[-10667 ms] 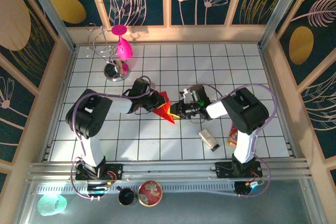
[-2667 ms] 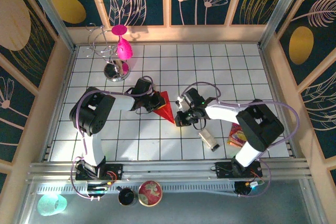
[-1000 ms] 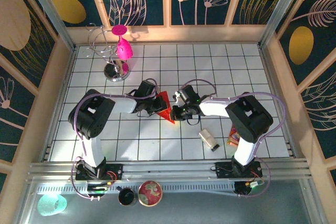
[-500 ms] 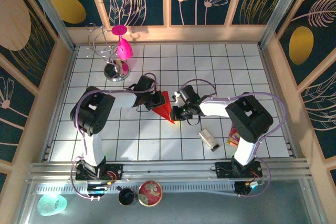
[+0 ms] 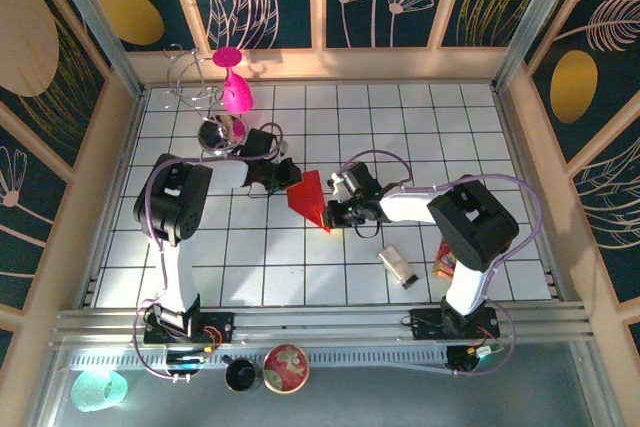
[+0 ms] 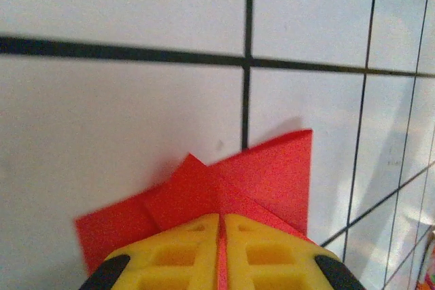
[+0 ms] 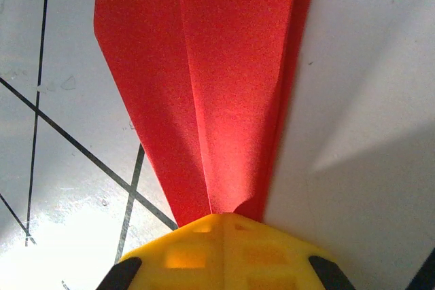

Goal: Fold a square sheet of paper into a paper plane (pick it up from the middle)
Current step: Fourth fold the wing at the center of the table.

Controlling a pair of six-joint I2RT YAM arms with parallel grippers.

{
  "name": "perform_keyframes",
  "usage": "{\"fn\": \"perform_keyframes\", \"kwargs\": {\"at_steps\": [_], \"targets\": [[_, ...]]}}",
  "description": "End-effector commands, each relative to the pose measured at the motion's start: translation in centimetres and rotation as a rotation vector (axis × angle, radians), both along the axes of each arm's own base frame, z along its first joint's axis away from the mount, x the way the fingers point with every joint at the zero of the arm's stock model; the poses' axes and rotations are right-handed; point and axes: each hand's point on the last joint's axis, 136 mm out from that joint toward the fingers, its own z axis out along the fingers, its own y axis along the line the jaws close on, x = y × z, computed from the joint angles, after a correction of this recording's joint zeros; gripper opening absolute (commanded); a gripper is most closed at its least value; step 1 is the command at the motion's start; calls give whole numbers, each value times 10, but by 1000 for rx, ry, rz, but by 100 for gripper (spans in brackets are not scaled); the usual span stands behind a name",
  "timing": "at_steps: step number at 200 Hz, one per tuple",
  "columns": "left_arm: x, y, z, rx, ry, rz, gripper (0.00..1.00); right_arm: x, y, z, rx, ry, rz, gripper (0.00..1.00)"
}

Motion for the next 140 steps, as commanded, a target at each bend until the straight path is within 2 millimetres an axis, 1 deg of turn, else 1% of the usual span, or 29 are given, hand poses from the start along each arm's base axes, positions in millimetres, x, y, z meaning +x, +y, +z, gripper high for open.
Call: {"fn": "perform_keyframes", "kwargs": {"at_steps": [1,19,41,65,119,140], "targets": [[28,46,-25,159,-49,112,11,-65,-87,-80,-386,249,-38,1],[35,49,-26,178,-52,121,11,-67,-90,-81,-394,251,-40,1],[45,59,-26,217,-67,150,11,-67,-92,-79,-397,245,-45,1],[54,64,-20,226,-89,179,11,-65,-90,-78,-385,244,-60,1],[59,64,-7,212,-123,202,15,-60,-83,-72,-342,235,-84,1],[59,64,6,178,-165,225,21,-54,-72,-64,-292,223,-95,2]]}}
